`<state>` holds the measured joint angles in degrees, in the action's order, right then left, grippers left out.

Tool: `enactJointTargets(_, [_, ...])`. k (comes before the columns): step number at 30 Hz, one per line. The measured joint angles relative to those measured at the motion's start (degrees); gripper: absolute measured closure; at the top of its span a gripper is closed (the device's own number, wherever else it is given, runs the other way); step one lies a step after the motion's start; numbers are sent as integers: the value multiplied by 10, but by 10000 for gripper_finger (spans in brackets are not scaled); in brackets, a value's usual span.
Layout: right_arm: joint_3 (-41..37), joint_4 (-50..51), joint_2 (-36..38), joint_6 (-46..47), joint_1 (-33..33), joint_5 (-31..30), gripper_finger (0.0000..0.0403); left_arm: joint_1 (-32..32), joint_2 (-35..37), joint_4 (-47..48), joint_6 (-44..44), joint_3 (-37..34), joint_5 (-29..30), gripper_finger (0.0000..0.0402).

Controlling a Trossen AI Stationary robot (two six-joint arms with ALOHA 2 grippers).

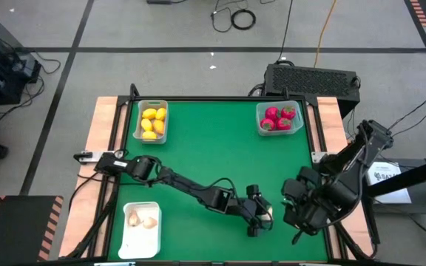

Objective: Sort produce into baskets
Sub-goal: Put the garlic into the white bin

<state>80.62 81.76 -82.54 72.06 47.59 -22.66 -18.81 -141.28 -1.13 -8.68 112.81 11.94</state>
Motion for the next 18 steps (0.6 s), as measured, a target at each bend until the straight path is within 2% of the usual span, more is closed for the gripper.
enactJointTargets(7, [0, 0, 0, -12, -15, 1, 133, 5, -28, -46, -4, 0, -36, 107])
enactJointTargets(18, [0, 0, 0, -8, -15, 2, 133, 7, -55, -78, 1, 0, -33, 107])
